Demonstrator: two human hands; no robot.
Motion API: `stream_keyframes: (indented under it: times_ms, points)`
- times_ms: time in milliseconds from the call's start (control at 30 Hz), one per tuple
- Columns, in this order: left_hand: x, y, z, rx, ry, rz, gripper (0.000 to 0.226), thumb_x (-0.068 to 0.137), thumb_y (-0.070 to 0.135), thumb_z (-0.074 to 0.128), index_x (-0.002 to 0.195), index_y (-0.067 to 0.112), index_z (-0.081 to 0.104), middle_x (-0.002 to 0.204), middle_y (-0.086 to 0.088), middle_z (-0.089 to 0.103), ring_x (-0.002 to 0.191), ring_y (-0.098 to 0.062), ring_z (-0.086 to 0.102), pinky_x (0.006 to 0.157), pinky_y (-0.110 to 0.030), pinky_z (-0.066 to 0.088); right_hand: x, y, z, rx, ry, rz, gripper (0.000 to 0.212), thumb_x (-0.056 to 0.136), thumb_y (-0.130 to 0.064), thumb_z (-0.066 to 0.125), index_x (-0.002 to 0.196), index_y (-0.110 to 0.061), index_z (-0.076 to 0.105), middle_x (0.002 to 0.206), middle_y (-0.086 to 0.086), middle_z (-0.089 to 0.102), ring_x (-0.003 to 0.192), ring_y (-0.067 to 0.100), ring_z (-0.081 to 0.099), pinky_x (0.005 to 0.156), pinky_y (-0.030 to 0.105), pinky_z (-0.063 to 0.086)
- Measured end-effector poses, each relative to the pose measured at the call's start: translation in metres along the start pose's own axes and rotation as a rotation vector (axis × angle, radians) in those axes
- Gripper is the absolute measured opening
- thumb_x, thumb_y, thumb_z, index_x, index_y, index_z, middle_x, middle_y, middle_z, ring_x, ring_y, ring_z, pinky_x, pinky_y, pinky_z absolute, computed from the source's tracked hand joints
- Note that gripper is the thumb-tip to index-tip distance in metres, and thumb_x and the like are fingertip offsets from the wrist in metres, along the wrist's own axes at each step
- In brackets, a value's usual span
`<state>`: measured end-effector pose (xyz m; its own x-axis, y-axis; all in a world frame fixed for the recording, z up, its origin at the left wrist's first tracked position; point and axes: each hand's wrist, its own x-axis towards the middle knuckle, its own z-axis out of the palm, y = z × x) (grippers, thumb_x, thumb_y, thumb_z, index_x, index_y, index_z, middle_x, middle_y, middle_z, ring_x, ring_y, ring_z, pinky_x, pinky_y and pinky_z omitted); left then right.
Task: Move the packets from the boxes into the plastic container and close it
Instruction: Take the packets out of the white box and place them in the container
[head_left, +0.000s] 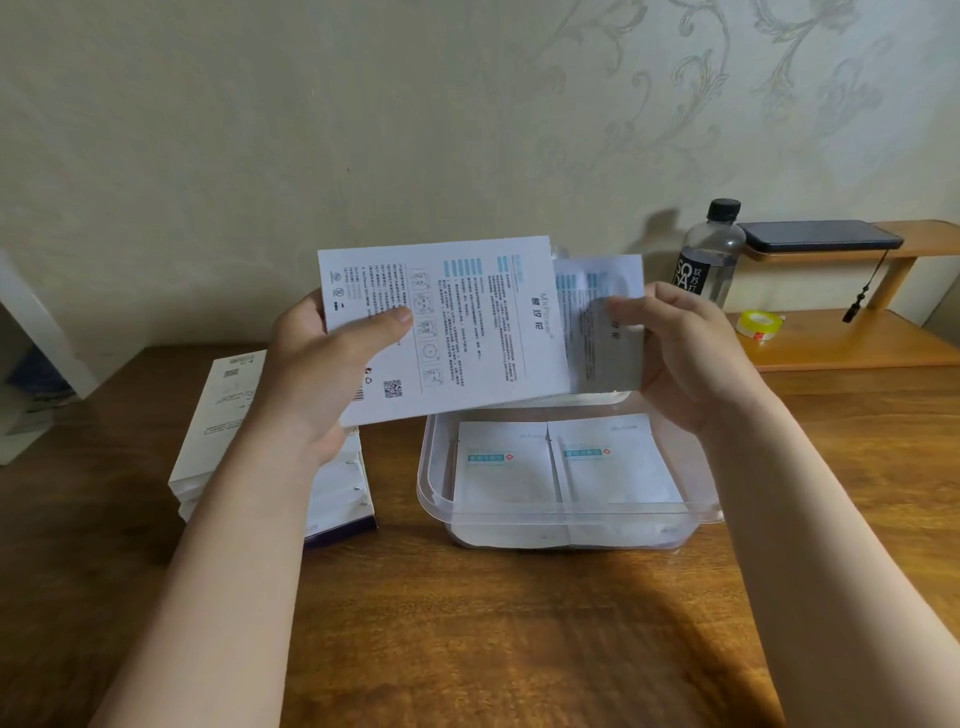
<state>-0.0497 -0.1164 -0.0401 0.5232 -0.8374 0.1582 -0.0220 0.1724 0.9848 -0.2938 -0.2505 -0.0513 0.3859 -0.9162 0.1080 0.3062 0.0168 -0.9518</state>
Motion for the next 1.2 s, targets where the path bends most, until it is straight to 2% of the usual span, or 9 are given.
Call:
stream_keyframes:
  times_ms: [133,233,333,467,667,833,967,1100,1200]
  points:
    - [0.002,0.003,-0.007,-0.012,0.011,-0.096,0.019,0.092,0.013,0.072,0.109,0.02,0.072,0.104,-0.001,0.079,0.093,-0.024,0.077,0.063,-0.037,0.059,-0.006,0.001,0.001,0.013,0.015,-0.095,0.013,0.074,-0.016,0.055,0.077,-0.009,0.066,0.086,0.012,0.069,0.078,0.032,0.065,0.068,0.049,0.052]
    - [0.004,0.004,-0.012,-0.037,-0.005,-0.174,0.02,0.091,0.015,0.071,0.11,0.019,0.072,0.102,-0.005,0.079,0.093,-0.027,0.077,0.069,-0.041,0.059,-0.012,-0.004,0.003,0.186,-0.035,-0.167,0.053,0.081,-0.015,0.037,0.123,-0.013,0.069,0.108,0.012,0.073,0.097,0.034,0.068,0.077,0.049,0.055]
    - [0.006,0.003,-0.016,-0.046,0.019,-0.197,0.026,0.088,0.018,0.074,0.114,0.02,0.072,0.104,-0.004,0.079,0.095,-0.028,0.077,0.07,-0.042,0.058,-0.017,-0.017,0.004,0.43,-0.029,-0.214,0.066,0.078,-0.017,0.034,0.138,-0.007,0.058,0.121,0.008,0.067,0.116,0.022,0.059,0.083,0.039,0.052]
    - [0.006,0.001,-0.012,-0.04,0.167,-0.12,0.021,0.086,0.019,0.08,0.105,0.025,0.072,0.099,0.006,0.08,0.091,-0.019,0.077,0.063,-0.037,0.058,-0.019,-0.029,0.004,0.353,0.047,-0.299,0.059,0.076,-0.019,0.041,0.127,0.0,0.065,0.134,0.006,0.064,0.119,0.016,0.057,0.088,0.032,0.045]
    - [0.001,0.003,0.006,-0.154,0.326,0.074,0.035,0.088,0.015,0.079,0.121,0.016,0.066,0.109,0.006,0.077,0.095,-0.013,0.076,0.073,-0.04,0.064,-0.014,-0.024,0.02,-0.228,0.174,-0.38,0.02,0.081,-0.02,0.07,0.063,-0.013,0.074,0.071,0.011,0.071,0.067,0.017,0.059,0.065,0.026,0.041]
    - [-0.003,0.004,0.01,-0.24,0.451,0.161,0.036,0.089,0.015,0.078,0.119,0.014,0.058,0.115,0.005,0.074,0.098,-0.011,0.075,0.075,-0.041,0.064,-0.013,-0.006,0.03,-0.56,0.073,-0.174,0.023,0.089,-0.019,0.073,0.076,0.0,0.075,0.068,0.015,0.068,0.061,0.022,0.059,0.054,0.033,0.046]
    - [-0.004,0.004,0.01,-0.286,0.444,0.177,0.037,0.089,0.014,0.078,0.121,0.014,0.059,0.116,0.004,0.074,0.102,-0.014,0.074,0.077,-0.044,0.064,-0.011,0.006,0.032,-0.568,0.065,0.082,0.006,0.085,-0.003,0.073,0.081,0.002,0.075,0.085,0.026,0.073,0.077,0.035,0.071,0.073,0.053,0.062]
    - [-0.007,-0.002,0.027,-0.359,0.349,0.094,0.035,0.09,0.011,0.077,0.121,0.012,0.062,0.114,0.001,0.076,0.099,-0.017,0.075,0.078,-0.047,0.064,-0.012,0.021,0.045,-0.504,0.068,0.209,0.013,0.083,0.008,0.07,0.079,-0.003,0.076,0.086,0.019,0.071,0.081,0.032,0.069,0.065,0.035,0.059]
    - [-0.011,-0.009,0.044,-0.381,0.292,0.011,0.031,0.09,0.008,0.076,0.118,0.01,0.063,0.109,-0.001,0.077,0.093,-0.018,0.077,0.077,-0.049,0.064,-0.013,0.03,0.053,-0.464,0.051,0.304,0.013,0.084,0.011,0.067,0.089,0.002,0.075,0.098,0.02,0.071,0.091,0.033,0.067,0.081,0.042,0.06]
